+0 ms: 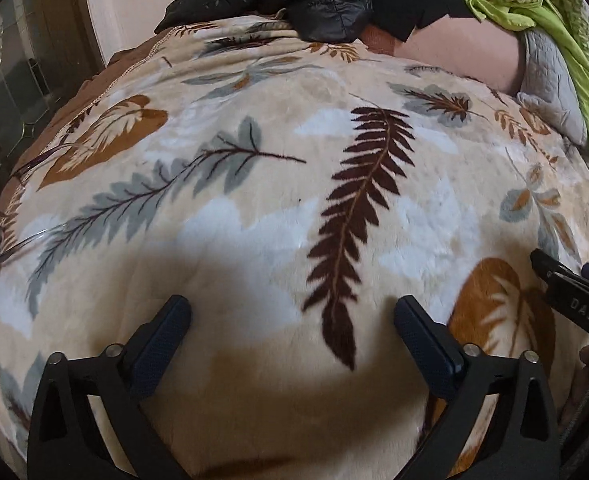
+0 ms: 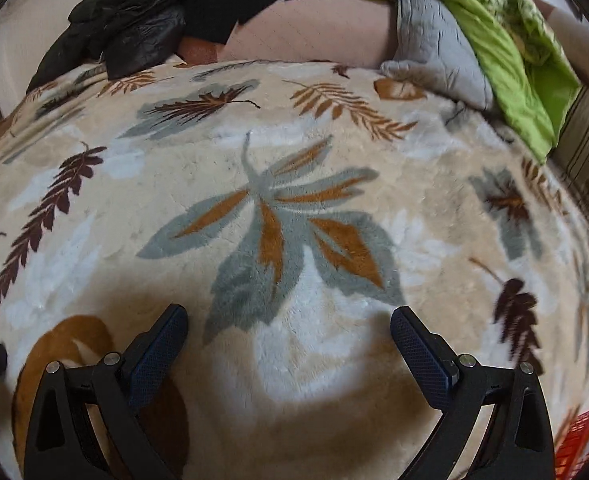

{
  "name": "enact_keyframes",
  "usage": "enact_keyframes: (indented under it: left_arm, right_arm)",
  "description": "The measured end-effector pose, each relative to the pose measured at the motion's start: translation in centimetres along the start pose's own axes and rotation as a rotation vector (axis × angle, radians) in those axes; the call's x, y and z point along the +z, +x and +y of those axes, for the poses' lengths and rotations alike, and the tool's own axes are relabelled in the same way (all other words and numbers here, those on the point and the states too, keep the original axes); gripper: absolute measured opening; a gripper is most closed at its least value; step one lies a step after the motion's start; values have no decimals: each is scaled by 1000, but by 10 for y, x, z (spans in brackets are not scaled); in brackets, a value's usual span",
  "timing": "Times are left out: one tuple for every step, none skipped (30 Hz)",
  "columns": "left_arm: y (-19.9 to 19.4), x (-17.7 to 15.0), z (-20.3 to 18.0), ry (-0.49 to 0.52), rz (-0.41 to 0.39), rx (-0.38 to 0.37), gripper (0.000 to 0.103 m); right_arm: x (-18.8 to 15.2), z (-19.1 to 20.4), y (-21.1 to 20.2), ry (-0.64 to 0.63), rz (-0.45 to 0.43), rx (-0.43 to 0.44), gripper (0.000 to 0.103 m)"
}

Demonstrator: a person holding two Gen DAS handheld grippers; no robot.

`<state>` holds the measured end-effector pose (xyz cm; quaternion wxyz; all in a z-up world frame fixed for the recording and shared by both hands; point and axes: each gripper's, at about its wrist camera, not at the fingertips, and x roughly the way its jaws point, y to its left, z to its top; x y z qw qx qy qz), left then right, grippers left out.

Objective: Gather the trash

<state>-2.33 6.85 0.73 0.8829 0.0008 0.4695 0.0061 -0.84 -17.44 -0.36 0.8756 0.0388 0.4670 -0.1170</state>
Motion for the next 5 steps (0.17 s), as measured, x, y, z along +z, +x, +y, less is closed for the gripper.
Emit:
enact_keyframes:
  left_arm:
    - [2,1,1,3,-10,0,103]
    - [2,2,1,5,-20,-1,103]
    - [4,4,0,5,-24,-2,103]
    - [6,6,0,3,-21,0,103]
    - [9,8,0,3,-20,1,103]
  right_arm:
    - [-1,-1,0,17,3,7,102]
    - [-3,-3,-1,32,-6,13,102]
    - [-6,-2,-2,29,-22,15,103]
    - [-7,-1,-1,27,-30,18,103]
    - [-7,-2,0,31,-29,22,103]
